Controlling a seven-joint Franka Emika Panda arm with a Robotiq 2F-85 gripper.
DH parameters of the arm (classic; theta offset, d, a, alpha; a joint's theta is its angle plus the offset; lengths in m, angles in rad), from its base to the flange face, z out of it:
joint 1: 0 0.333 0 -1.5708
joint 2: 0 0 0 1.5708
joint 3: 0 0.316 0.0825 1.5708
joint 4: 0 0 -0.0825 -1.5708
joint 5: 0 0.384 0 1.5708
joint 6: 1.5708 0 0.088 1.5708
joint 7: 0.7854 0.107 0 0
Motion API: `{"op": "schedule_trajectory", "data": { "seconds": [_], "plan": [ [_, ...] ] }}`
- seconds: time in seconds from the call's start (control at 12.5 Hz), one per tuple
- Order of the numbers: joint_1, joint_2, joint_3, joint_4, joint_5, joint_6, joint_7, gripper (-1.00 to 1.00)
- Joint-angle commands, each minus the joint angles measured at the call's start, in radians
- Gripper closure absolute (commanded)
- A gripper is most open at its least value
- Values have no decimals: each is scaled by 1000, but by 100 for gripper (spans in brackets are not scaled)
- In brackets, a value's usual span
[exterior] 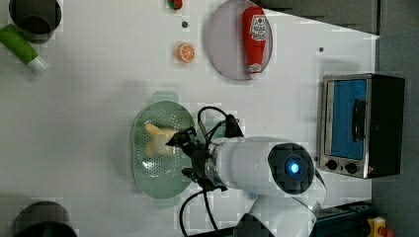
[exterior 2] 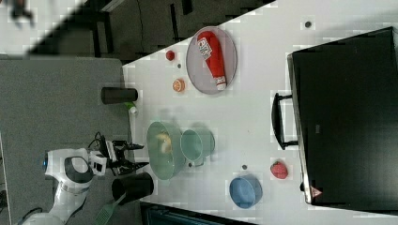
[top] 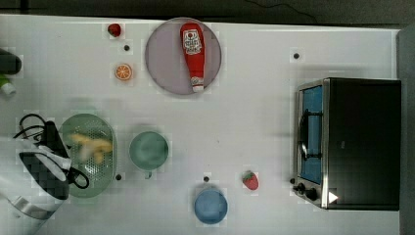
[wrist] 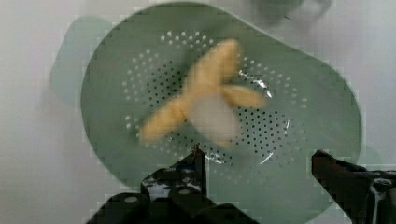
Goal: Pick Banana and place it in strainer.
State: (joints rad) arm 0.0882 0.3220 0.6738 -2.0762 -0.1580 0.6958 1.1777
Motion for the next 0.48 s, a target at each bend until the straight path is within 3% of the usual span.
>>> {"op": "schedule_trajectory", "data": {
  "seconds": [0.08,0.24,0.48],
  "plan": [
    [-16,-50,-26,15,-4,28,78,-100],
    [-44,-86,-37,37,-2,5,53,-100],
    [-122,-210,-60,93,39,-136,-230,-100]
  ]
}}
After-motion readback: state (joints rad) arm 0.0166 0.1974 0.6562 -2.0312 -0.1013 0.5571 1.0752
